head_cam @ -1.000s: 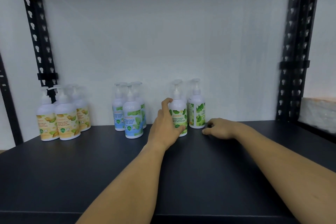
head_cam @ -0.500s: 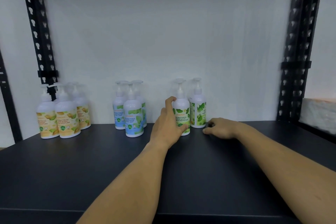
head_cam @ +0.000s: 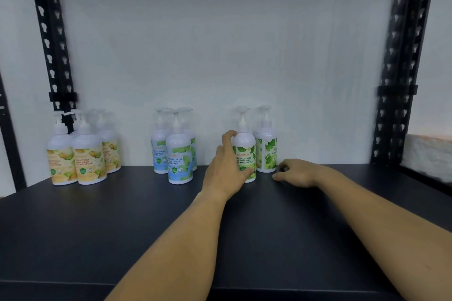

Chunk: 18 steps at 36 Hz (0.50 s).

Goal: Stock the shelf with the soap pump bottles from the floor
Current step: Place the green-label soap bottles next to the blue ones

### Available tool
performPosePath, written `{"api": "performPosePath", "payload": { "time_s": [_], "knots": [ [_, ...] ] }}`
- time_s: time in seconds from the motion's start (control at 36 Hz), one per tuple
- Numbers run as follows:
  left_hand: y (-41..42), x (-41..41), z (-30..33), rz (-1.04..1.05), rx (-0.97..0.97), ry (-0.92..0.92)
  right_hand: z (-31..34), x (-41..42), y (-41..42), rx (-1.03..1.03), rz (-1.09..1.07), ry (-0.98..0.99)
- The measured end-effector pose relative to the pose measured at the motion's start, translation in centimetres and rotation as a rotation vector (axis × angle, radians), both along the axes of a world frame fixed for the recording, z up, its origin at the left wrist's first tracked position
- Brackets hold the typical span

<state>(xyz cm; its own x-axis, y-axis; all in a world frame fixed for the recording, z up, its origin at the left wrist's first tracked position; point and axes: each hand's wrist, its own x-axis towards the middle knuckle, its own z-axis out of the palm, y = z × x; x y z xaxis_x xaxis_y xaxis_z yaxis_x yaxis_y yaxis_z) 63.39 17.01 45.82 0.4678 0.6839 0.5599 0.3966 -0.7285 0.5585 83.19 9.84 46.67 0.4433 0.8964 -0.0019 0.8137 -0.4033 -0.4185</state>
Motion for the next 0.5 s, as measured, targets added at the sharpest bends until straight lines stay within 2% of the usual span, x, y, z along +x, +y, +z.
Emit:
{"api": "performPosePath", "payload": {
  "time_s": [0.08,0.25,0.36,0.5],
  "knots": [
    [-0.2,0.0,0.1,0.001,-0.013,0.003,0.1,-0.2,0.0,0.076,-0.016,0.041],
    [-0.3,-0.5,0.0,0.045,-0.100,0.075,0.6,-0.6,0.0,0.452,-0.009,0.125],
    [-0.5,-1.6,0.1,0.075,-0.131,0.247,0.8,-1.3,0.1,0.638,0.047,0.204],
    [-1.4,-3.9,-0.2,0.074,-0.158,0.514,1.1,-1.9,0.4,0.693,0.129,0.288]
  ]
}}
